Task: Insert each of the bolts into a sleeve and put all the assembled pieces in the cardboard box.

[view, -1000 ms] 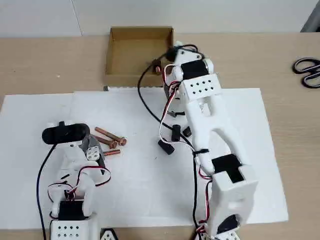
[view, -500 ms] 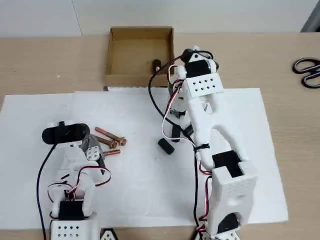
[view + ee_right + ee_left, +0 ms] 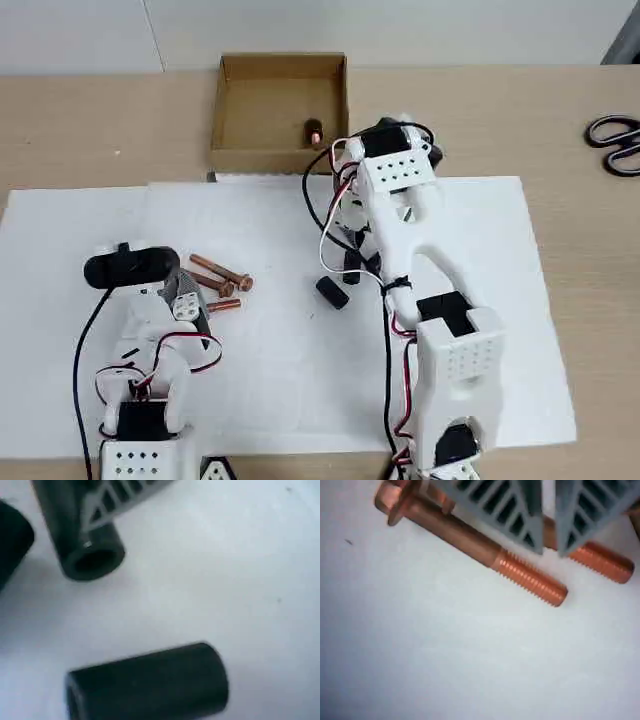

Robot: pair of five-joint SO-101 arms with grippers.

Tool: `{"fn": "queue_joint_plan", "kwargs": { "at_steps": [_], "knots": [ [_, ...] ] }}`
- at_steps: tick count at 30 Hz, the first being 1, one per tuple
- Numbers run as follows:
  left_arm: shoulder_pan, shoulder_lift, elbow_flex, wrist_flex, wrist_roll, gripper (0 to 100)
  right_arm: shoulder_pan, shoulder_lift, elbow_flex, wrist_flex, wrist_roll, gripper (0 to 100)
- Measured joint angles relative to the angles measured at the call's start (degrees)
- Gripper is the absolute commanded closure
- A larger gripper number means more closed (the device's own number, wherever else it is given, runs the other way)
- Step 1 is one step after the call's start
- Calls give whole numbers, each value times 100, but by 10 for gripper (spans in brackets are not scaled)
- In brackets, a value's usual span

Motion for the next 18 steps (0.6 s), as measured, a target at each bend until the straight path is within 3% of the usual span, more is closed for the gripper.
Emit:
{"fn": "queue_joint_plan", "kwargs": {
  "at_steps": [18],
  "knots": [
    [0, 0, 0, 0, 0, 994, 264, 26, 404, -158, -53, 854]
  ]
}}
